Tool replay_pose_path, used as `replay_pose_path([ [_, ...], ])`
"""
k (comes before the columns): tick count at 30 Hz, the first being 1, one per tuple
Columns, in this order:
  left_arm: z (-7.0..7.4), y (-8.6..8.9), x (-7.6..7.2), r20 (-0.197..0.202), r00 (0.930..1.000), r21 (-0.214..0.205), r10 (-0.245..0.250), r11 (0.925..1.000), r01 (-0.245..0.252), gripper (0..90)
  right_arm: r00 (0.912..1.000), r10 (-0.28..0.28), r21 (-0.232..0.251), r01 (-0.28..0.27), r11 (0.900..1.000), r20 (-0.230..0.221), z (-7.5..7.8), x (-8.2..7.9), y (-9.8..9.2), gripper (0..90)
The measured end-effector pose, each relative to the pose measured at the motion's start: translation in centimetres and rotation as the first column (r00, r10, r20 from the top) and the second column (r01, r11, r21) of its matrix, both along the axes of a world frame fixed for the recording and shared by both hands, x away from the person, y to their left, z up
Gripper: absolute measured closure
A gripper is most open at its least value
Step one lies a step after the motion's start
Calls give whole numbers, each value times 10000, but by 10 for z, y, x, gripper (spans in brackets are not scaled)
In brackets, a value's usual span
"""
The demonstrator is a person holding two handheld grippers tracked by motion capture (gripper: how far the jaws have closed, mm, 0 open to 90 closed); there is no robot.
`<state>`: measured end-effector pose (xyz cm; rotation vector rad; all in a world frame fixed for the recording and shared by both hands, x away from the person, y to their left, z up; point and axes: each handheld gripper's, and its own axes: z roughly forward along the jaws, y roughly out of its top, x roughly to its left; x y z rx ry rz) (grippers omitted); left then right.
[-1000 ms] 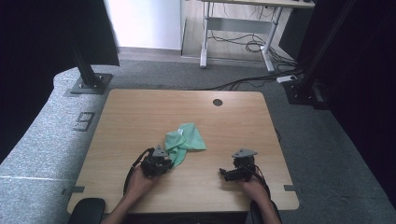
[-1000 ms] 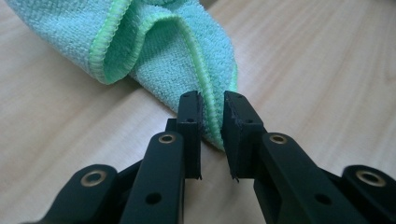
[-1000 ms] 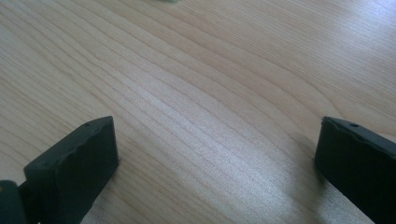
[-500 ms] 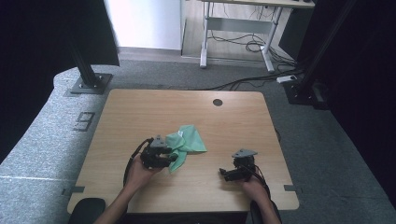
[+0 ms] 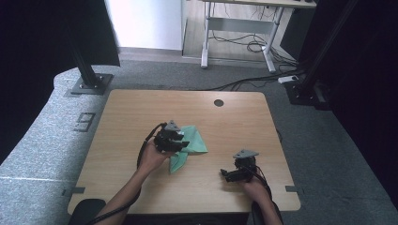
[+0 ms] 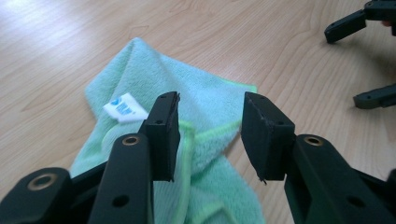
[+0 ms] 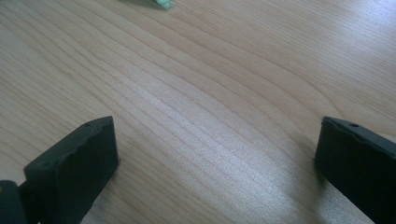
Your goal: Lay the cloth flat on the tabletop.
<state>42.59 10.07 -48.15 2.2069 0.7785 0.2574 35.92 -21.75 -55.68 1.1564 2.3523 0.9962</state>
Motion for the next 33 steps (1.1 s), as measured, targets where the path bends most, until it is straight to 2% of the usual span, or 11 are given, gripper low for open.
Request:
replay_pose_path([
  [3, -6, -7, 6, -116, 9999, 150, 71, 9999, -69, 572, 10000, -1, 5, 1, 10000, -5, 0, 0, 0, 0],
  [6, -19, -11, 12, -183, 9995, 826, 247, 9963, -231, 585, 10000, 0, 4, 0, 10000, -6, 0, 0, 0, 0],
  [10, -34, -11, 16, -294, 9985, 1272, 459, 9910, -418, 638, 10000, -1, 3, 1, 10000, 0, 0, 0, 0, 0],
  [12, -40, -11, 17, -322, 9981, 1379, 534, 9893, -485, 711, 10000, 1, 2, -1, 10000, 1, 0, 0, 0, 0],
  [15, -44, -8, 17, -260, 9974, 1224, 667, 9905, -630, 804, 10000, -1, 4, 1, 10000, -3, 0, 0, 0, 0],
  [16, -43, -8, 17, -223, 9973, 1180, 696, 9908, -665, 837, 10000, -1, 4, 1, 10000, -2, 0, 0, 0, 0],
  [19, -35, -6, 15, -102, 9975, 1016, 698, 9925, -684, 848, 10000, 0, 3, 0, 10000, 0, 0, 0, 0, 0],
  [22, -16, 1, 13, 200, 9970, 565, 753, 9955, -763, 851, 10000, 1, 2, -1, 10000, -1, 0, 0, 0, 0],
  [26, 5, 12, 12, 569, 9945, 345, 874, 9954, -895, 853, 10000, -4, 1, 4, 10000, -4, 0, 0, 0, 0],
  [30, 20, 34, 12, 813, 9880, 88, 1312, 9912, -1323, 853, 10000, 0, 1, 0, 10000, 5, 0, 0, 0, 0],
  [33, 24, 56, 12, 790, 9813, -52, 1756, 9844, -1757, 852, 10000, 4, -2, -4, 10000, 7, 0, 0, 0, 0],
])
